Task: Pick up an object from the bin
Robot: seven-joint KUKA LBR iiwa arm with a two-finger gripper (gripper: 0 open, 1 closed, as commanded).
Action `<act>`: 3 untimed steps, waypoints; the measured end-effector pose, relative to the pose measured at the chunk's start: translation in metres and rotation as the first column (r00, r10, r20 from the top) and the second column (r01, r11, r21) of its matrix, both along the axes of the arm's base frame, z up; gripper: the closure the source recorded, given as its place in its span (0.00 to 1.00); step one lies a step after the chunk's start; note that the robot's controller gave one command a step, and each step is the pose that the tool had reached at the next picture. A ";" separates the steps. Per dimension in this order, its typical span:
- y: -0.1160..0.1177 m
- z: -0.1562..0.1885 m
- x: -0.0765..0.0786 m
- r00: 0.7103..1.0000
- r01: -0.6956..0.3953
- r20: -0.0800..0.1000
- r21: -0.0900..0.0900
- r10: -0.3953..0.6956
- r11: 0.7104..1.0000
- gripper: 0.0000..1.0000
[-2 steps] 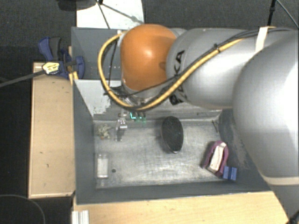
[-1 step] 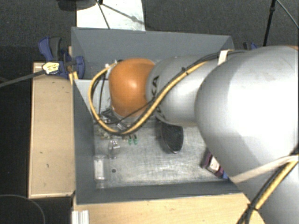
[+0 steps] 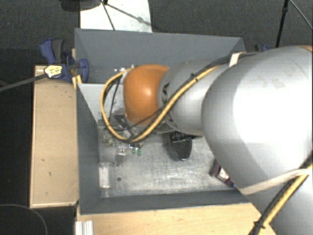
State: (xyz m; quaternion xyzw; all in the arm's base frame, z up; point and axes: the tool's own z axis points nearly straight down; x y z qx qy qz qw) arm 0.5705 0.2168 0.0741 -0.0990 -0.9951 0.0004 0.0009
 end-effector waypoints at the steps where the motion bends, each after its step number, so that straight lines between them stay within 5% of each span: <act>1: 0.000 0.000 0.000 1.000 0.002 0.000 0.001 -0.002 1.000 1.00; 3: 0.001 0.000 0.000 1.000 0.008 0.000 0.001 -0.008 1.000 1.00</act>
Offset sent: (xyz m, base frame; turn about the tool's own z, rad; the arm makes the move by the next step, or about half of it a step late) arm 0.0000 0.0000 0.0000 0.0000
